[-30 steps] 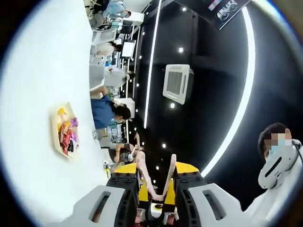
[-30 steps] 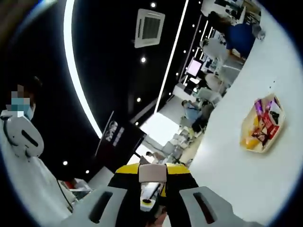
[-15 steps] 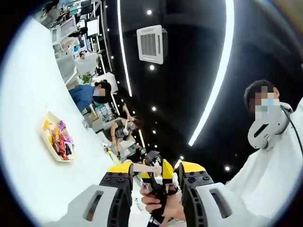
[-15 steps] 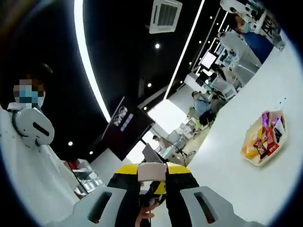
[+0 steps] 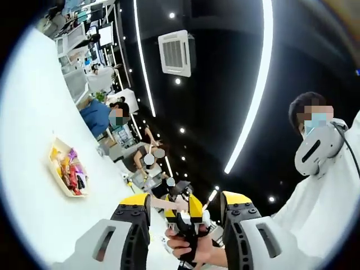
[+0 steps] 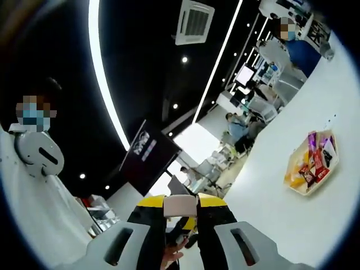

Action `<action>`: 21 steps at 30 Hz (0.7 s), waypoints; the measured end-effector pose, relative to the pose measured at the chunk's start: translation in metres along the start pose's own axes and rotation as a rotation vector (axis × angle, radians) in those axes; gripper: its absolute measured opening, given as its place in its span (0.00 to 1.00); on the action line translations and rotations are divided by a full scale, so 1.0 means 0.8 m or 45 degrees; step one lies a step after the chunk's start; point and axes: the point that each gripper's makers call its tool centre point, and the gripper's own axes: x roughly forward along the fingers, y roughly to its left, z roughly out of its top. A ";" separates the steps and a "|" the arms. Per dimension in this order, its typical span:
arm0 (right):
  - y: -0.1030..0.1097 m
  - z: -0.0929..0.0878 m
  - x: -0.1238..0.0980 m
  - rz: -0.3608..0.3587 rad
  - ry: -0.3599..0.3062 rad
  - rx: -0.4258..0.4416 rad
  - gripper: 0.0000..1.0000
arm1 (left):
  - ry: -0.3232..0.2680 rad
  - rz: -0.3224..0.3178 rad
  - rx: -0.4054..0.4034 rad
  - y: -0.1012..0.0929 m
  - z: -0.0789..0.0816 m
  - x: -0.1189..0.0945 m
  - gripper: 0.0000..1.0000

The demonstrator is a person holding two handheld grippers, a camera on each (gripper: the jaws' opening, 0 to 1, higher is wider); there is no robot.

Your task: Place the target food into the container with the food tongs after gripping and lifting it, then release it inside without dropping or visibly crushing the food.

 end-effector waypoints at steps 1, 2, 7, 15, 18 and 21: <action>0.002 0.001 0.000 0.010 -0.008 0.006 0.19 | -0.030 -0.008 -0.012 0.000 0.006 -0.001 0.47; 0.003 0.001 0.001 0.008 -0.007 0.001 0.19 | -0.045 -0.003 -0.042 0.002 0.009 -0.001 0.46; 0.002 0.002 0.001 0.005 -0.020 0.012 0.19 | -0.106 0.018 -0.006 0.004 0.019 -0.002 0.61; 0.012 -0.013 0.011 0.054 0.004 0.045 0.19 | -0.037 0.026 -0.054 0.008 -0.002 0.007 0.66; 0.014 -0.024 0.015 0.062 0.045 0.044 0.19 | 0.002 0.001 -0.083 0.005 -0.010 0.010 0.37; 0.015 -0.020 0.013 0.079 0.018 0.052 0.18 | 0.004 0.027 -0.115 0.015 -0.008 0.006 0.23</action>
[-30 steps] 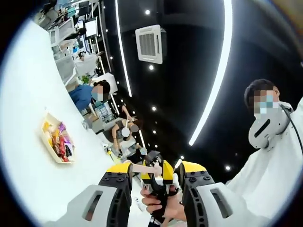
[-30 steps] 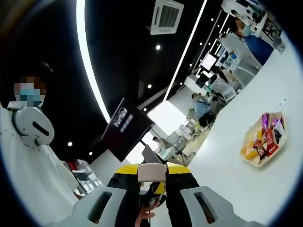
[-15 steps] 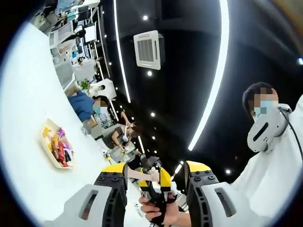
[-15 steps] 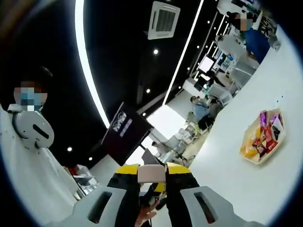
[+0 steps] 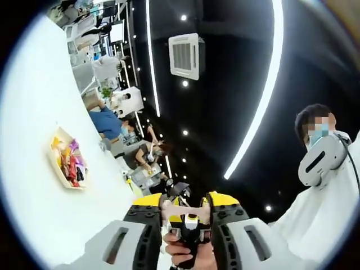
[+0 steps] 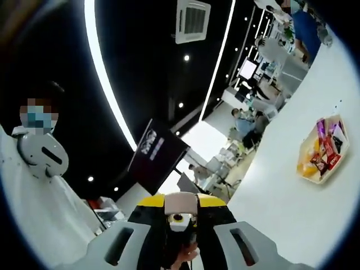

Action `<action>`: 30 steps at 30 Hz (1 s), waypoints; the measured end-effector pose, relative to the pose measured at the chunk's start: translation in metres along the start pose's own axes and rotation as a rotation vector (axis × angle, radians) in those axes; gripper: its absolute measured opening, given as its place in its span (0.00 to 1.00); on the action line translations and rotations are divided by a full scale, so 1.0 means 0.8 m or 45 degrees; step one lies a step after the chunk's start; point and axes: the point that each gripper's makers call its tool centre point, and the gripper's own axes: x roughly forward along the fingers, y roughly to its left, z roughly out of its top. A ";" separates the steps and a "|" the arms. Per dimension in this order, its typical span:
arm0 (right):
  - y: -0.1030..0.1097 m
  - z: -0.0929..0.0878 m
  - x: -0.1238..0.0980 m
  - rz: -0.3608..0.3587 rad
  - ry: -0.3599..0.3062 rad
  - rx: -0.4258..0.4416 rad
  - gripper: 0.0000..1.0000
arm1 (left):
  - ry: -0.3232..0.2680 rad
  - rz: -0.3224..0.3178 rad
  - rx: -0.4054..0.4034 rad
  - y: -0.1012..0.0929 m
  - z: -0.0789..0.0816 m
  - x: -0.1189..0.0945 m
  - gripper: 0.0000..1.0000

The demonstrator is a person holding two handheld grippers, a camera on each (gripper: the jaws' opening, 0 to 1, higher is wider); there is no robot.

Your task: Place the target food into the container with the food tongs after gripping and lifting it, then release it inside without dropping or visibly crushing the food.

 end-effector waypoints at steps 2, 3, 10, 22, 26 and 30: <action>-0.005 0.003 0.000 -0.015 -0.018 -0.024 0.17 | 0.020 0.010 -0.017 0.000 -0.004 0.000 0.19; -0.007 0.005 0.002 -0.007 -0.034 0.003 0.17 | 0.021 -0.001 -0.063 -0.003 -0.005 0.000 0.17; -0.003 -0.012 0.016 0.018 0.036 0.035 0.19 | 0.036 -0.013 -0.104 -0.006 -0.014 0.011 0.16; 0.003 -0.013 0.006 0.028 0.067 -0.051 0.20 | 0.212 -0.048 -0.159 -0.007 -0.036 0.000 0.14; 0.017 -0.029 0.005 0.078 0.172 -0.111 0.21 | 0.258 -0.076 -0.129 -0.015 -0.032 0.003 0.14; 0.022 -0.033 0.008 0.085 0.172 -0.113 0.22 | 0.283 -0.093 -0.111 -0.018 -0.036 0.010 0.16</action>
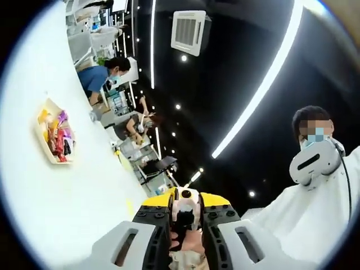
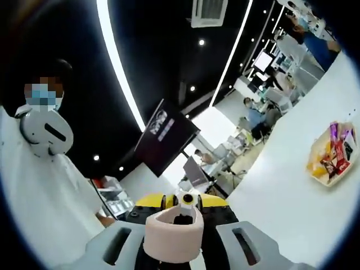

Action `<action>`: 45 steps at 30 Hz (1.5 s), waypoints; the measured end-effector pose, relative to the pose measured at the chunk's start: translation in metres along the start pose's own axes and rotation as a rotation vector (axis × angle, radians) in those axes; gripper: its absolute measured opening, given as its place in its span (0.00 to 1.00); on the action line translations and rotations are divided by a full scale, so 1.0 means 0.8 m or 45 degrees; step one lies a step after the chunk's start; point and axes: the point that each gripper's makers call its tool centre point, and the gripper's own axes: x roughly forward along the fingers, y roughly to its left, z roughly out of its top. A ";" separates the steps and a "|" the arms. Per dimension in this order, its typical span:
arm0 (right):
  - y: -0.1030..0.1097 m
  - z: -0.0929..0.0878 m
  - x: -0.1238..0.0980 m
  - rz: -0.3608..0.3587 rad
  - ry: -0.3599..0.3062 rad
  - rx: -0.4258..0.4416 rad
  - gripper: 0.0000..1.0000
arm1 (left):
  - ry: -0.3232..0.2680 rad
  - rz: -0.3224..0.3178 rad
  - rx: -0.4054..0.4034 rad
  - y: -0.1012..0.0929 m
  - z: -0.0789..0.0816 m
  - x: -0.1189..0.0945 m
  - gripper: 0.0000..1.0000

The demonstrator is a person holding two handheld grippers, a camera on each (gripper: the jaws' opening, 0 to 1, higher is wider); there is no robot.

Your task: Place the target food into the container with the food tongs after gripping and lifting it, then release it inside without dropping or visibly crushing the food.

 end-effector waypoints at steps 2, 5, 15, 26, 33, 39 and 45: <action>-0.001 0.007 -0.001 -0.007 -0.037 -0.015 0.21 | -0.012 -0.008 -0.012 0.000 -0.003 0.005 0.16; -0.004 0.006 -0.004 -0.043 -0.027 -0.065 0.22 | -0.050 0.029 0.026 0.007 0.002 0.004 0.20; -0.012 0.011 -0.013 -0.094 -0.048 -0.174 0.23 | -0.076 0.149 0.316 0.016 0.012 -0.021 0.49; -0.061 0.011 -0.046 -0.371 0.024 -0.331 0.23 | 0.009 0.402 0.624 0.034 0.028 -0.063 0.67; -0.080 -0.005 -0.076 -0.505 0.128 -0.439 0.24 | 0.195 0.562 0.780 0.066 0.007 -0.084 0.73; -0.094 -0.017 -0.108 -0.629 0.193 -0.511 0.24 | 0.254 0.644 0.805 0.082 -0.003 -0.096 0.79; -0.099 -0.022 -0.130 -0.700 0.213 -0.535 0.24 | 0.298 0.693 0.796 0.094 -0.008 -0.099 0.89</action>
